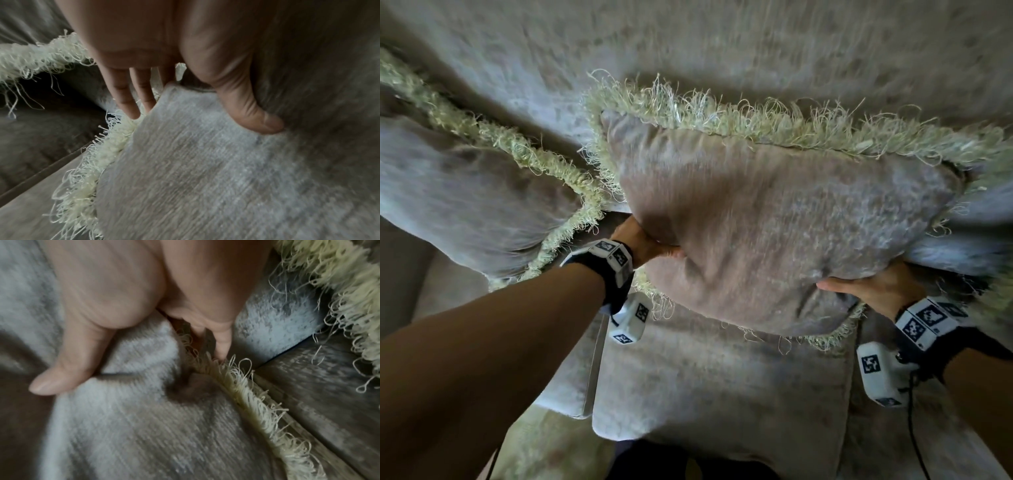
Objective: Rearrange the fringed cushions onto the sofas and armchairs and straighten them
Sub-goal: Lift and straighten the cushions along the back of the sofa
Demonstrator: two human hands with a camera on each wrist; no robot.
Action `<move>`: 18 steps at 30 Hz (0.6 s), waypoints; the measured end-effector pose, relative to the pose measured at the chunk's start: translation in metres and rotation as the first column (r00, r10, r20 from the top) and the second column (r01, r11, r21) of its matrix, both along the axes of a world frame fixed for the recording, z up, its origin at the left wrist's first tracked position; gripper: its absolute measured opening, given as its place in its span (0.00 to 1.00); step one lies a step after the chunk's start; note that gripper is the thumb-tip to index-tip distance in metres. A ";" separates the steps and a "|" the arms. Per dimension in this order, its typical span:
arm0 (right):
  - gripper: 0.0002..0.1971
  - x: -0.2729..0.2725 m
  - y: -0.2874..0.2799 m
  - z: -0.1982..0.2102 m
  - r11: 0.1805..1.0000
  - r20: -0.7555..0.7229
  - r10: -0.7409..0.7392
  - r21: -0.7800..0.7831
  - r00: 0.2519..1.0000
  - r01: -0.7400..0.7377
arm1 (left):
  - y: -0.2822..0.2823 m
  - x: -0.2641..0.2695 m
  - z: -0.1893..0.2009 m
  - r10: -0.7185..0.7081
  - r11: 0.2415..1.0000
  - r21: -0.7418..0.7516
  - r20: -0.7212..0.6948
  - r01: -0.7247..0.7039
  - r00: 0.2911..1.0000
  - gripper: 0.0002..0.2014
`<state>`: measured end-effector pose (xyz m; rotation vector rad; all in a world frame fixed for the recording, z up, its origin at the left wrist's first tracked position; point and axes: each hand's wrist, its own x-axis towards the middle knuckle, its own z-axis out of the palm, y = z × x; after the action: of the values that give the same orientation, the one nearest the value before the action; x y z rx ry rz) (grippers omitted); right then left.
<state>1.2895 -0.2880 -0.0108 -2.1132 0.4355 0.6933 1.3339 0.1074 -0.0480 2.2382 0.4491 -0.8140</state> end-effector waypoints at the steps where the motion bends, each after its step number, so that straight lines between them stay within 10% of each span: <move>1: 0.57 -0.003 0.002 0.009 1.000 0.012 0.008 -0.013 1.000 -0.008 | 0.000 -0.003 0.006 0.015 0.999 -0.036 0.005 -0.014 1.000 0.62; 8: 0.59 -0.010 -0.005 0.073 0.995 0.129 0.056 -0.088 0.990 -0.045 | -0.001 -0.038 0.042 0.150 0.950 -0.275 -0.010 -0.147 0.989 0.23; 18: 0.59 0.034 0.045 0.194 0.908 0.227 0.314 -0.355 0.922 -0.222 | -0.028 -0.116 0.010 0.313 0.860 -0.365 -0.174 -0.356 0.934 0.18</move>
<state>1.3231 -0.2429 0.1829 -2.5726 0.0996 0.4861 1.2180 0.0798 -0.0383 1.6887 0.6461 -0.7636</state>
